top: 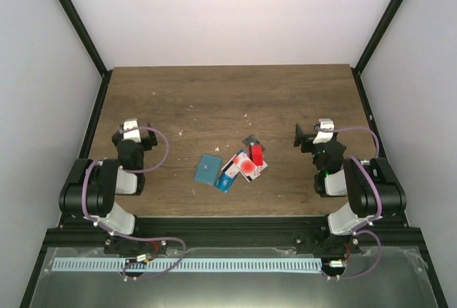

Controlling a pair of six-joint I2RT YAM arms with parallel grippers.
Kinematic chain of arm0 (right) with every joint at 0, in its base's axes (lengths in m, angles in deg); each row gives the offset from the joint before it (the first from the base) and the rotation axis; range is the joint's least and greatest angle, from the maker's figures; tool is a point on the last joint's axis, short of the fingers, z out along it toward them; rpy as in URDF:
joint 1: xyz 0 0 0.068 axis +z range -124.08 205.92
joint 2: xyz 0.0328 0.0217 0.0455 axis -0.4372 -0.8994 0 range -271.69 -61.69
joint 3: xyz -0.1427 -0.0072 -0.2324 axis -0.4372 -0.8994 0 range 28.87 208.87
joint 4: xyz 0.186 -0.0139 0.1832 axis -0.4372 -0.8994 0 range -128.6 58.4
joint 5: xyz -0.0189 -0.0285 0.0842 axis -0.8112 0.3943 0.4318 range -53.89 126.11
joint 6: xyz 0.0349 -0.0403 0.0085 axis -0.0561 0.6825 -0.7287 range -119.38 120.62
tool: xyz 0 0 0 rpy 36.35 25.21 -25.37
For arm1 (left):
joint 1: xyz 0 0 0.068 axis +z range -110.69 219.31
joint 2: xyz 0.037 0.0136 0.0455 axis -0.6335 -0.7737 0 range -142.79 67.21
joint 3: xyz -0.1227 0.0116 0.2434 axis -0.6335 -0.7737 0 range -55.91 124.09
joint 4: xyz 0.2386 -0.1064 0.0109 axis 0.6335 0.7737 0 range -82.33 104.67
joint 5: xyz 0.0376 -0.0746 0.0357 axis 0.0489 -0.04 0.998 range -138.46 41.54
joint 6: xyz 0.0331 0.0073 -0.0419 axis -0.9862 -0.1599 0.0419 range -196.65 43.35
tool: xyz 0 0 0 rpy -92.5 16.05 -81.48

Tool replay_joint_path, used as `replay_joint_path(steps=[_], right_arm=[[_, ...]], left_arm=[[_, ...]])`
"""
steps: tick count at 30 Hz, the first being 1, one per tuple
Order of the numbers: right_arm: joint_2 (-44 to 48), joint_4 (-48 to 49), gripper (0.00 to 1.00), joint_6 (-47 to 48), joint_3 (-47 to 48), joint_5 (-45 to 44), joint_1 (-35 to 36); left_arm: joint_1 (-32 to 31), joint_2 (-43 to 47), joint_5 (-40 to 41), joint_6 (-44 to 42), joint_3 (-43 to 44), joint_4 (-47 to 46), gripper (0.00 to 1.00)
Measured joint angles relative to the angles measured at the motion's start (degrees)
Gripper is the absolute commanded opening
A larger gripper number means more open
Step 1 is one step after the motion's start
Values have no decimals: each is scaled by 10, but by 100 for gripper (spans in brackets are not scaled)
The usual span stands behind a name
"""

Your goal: Put the credit cards into the card holder

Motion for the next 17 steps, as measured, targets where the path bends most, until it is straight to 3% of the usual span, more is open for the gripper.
replay_joint_path(steps=[17], right_arm=[[0, 0, 100, 0, 4, 9, 0]], left_arm=[[3, 0, -43, -2, 35, 14, 100]])
